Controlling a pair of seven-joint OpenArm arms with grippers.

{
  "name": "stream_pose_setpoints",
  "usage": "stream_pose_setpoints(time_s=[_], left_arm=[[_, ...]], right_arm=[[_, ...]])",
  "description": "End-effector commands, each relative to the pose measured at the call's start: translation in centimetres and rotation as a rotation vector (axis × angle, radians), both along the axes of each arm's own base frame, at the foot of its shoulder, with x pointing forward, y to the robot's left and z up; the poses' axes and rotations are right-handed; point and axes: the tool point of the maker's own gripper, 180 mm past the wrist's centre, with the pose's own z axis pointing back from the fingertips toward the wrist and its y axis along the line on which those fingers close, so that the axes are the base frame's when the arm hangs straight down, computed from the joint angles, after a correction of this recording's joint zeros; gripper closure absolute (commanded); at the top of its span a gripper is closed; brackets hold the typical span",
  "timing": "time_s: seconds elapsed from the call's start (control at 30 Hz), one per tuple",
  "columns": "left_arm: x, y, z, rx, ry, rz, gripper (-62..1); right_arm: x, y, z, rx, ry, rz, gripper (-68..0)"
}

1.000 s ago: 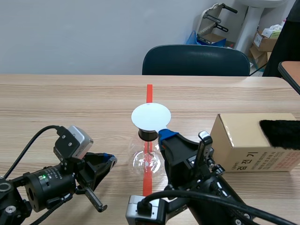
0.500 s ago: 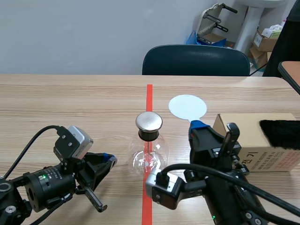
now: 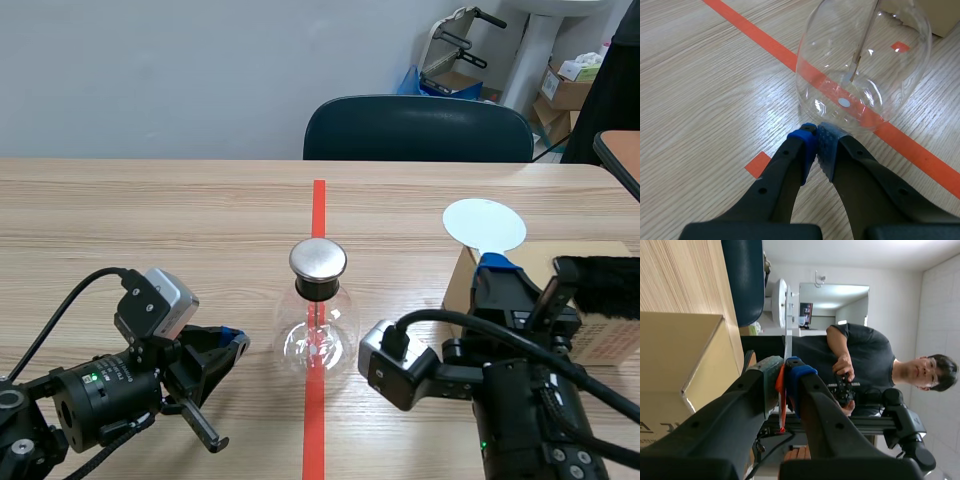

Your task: Do the electroscope experiment

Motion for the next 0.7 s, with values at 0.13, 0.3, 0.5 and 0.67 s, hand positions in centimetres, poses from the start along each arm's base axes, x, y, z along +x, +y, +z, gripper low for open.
stream_pose_setpoints(time_s=[0.13, 0.3, 0.5, 0.67], left_arm=[[0.4, -0.4, 0.8, -0.024, -0.021, -0.004, -2.7], [0.4, -0.4, 0.8, -0.024, -0.020, -0.004, -2.7], [0.4, -0.4, 0.8, -0.024, -0.020, -0.004, -2.7], [0.4, -0.4, 0.8, -0.024, -0.020, -0.004, -2.7]], right_arm=[[0.4, -0.3, 1.2, 0.012, -0.040, -0.012, -1.0], [0.4, 1.3, 1.2, 0.007, -0.038, 0.077, -1.0], [0.0, 3.9, 1.1, -0.001, -0.034, 0.224, -1.0], [-0.6, 6.0, 1.0, -0.008, -0.031, 0.347, -1.0]])
